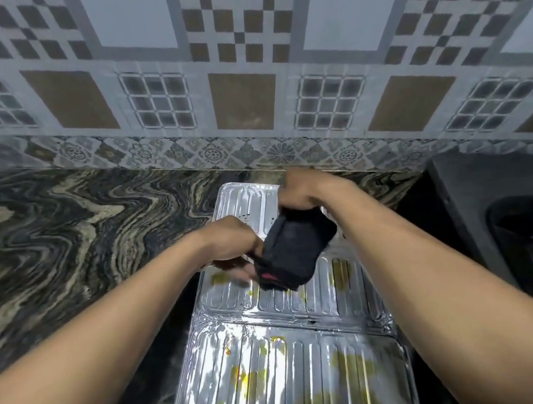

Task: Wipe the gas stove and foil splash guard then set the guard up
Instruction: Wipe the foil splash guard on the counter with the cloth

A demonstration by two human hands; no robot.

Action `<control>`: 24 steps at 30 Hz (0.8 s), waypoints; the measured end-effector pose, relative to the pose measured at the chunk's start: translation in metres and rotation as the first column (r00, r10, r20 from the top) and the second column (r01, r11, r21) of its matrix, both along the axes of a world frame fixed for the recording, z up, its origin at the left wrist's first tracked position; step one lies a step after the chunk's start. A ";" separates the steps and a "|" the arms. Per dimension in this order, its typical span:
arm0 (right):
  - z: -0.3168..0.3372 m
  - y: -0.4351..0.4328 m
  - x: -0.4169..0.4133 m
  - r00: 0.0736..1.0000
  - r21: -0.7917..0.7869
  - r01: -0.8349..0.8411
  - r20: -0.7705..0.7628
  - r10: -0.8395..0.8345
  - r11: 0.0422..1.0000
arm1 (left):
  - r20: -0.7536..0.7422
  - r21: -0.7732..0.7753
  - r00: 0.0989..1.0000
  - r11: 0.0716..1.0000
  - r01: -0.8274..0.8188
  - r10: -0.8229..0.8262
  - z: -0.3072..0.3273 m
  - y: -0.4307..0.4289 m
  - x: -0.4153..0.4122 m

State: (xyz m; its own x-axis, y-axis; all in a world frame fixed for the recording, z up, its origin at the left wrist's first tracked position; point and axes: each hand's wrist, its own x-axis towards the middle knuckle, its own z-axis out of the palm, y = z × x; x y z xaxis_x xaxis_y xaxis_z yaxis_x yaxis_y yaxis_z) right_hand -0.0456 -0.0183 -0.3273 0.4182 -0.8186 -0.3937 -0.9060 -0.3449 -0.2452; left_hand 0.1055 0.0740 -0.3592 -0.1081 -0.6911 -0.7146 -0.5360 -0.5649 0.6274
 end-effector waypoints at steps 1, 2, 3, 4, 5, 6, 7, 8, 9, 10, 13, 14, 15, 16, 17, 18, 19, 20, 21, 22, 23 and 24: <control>-0.005 -0.002 0.009 0.999 0.008 -0.050 0.022 0.049 0.999 | 0.027 -0.018 1.000 1.000 -0.008 0.008 -0.002 -0.001 0.005; -0.009 -0.003 0.017 0.994 0.028 -0.069 0.085 0.067 0.997 | 0.104 -0.104 0.994 0.994 -0.015 0.025 -0.004 -0.003 0.012; -0.013 -0.002 0.023 0.984 0.027 -0.073 0.164 0.068 0.997 | 0.246 -0.254 0.968 0.967 0.021 0.044 -0.007 -0.006 0.022; -0.019 -0.001 0.026 0.968 -0.017 -0.066 0.240 0.068 0.998 | 0.421 -0.426 0.904 0.896 0.123 0.076 -0.008 -0.009 0.035; -0.025 0.002 0.028 0.952 -0.093 -0.048 0.298 0.074 0.994 | 0.567 -0.547 0.817 0.788 0.283 0.101 -0.010 -0.013 0.047; -0.034 0.006 0.027 0.937 -0.189 -0.021 0.338 0.085 0.982 | 0.654 -0.584 0.752 0.687 0.432 0.083 -0.013 -0.018 0.059; -0.045 0.014 0.027 0.926 -0.283 0.023 0.368 0.086 0.959 | 0.708 -0.546 0.706 0.642 0.538 0.010 -0.016 -0.025 0.072; -0.056 0.023 0.027 0.915 -0.354 0.080 0.397 0.072 0.932 | 0.748 -0.458 0.657 0.640 0.616 -0.097 -0.020 -0.033 0.083; -0.066 0.034 0.027 0.909 -0.390 0.132 0.415 0.045 0.911 | 0.772 -0.349 0.602 0.657 0.668 -0.202 -0.025 -0.041 0.091; -0.075 0.043 0.028 0.912 -0.404 0.162 0.410 0.019 0.900 | 0.788 -0.246 0.547 0.671 0.700 -0.282 -0.031 -0.048 0.097; -0.098 0.059 0.038 0.952 -0.338 0.145 0.303 -0.038 0.930 | 0.798 -0.081 0.432 0.636 0.767 -0.420 -0.041 -0.066 0.099; -0.103 0.061 0.043 0.961 -0.312 0.141 0.273 -0.054 0.940 | 0.796 -0.050 0.409 0.623 0.780 -0.447 -0.042 -0.069 0.097; -0.108 0.064 0.048 0.967 -0.284 0.138 0.246 -0.066 0.949 | 0.793 -0.030 0.392 0.612 0.790 -0.466 -0.043 -0.072 0.096; -0.114 0.066 0.052 0.973 -0.260 0.125 0.221 -0.067 0.957 | 0.791 -0.018 0.382 0.606 0.795 -0.477 -0.044 -0.075 0.094; -0.119 0.068 0.055 0.978 -0.249 0.108 0.201 -0.057 0.963 | 0.788 -0.004 0.373 0.602 0.799 -0.489 -0.046 -0.078 0.093; -0.124 0.070 0.058 0.981 -0.250 0.088 0.187 -0.041 0.964 | 0.780 0.013 0.367 0.600 0.800 -0.506 -0.046 -0.081 0.092; -0.127 0.071 0.059 0.984 -0.258 0.068 0.176 -0.023 0.964 | 0.767 0.025 0.371 0.603 0.797 -0.523 -0.047 -0.082 0.092; -0.130 0.071 0.060 0.986 -0.267 0.052 0.166 -0.007 0.962 | 0.754 0.032 0.381 0.609 0.793 -0.535 -0.047 -0.082 0.093; -0.131 0.070 0.061 0.987 -0.276 0.039 0.160 0.006 0.960 | 0.745 0.033 0.389 0.612 0.790 -0.542 -0.047 -0.082 0.094; -0.132 0.068 0.059 0.988 -0.284 0.026 0.155 0.019 0.959 | 0.738 0.030 0.396 0.612 0.790 -0.547 -0.048 -0.082 0.095; -0.132 0.066 0.057 0.988 -0.291 0.011 0.149 0.034 0.957 | 0.734 0.022 0.402 0.611 0.792 -0.547 -0.048 -0.082 0.095; -0.133 0.064 0.055 0.988 -0.298 -0.003 0.144 0.048 0.955 | 0.733 0.011 0.407 0.608 0.794 -0.545 -0.049 -0.082 0.095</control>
State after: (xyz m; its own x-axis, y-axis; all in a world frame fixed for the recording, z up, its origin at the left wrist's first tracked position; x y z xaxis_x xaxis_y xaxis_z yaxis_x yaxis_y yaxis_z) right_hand 0.0092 0.0460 -0.4600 0.4758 -0.8770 -0.0676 -0.8572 -0.4451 -0.2592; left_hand 0.2007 -0.0081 -0.4078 -0.2695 -0.7736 -0.5734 -0.9502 0.3104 0.0279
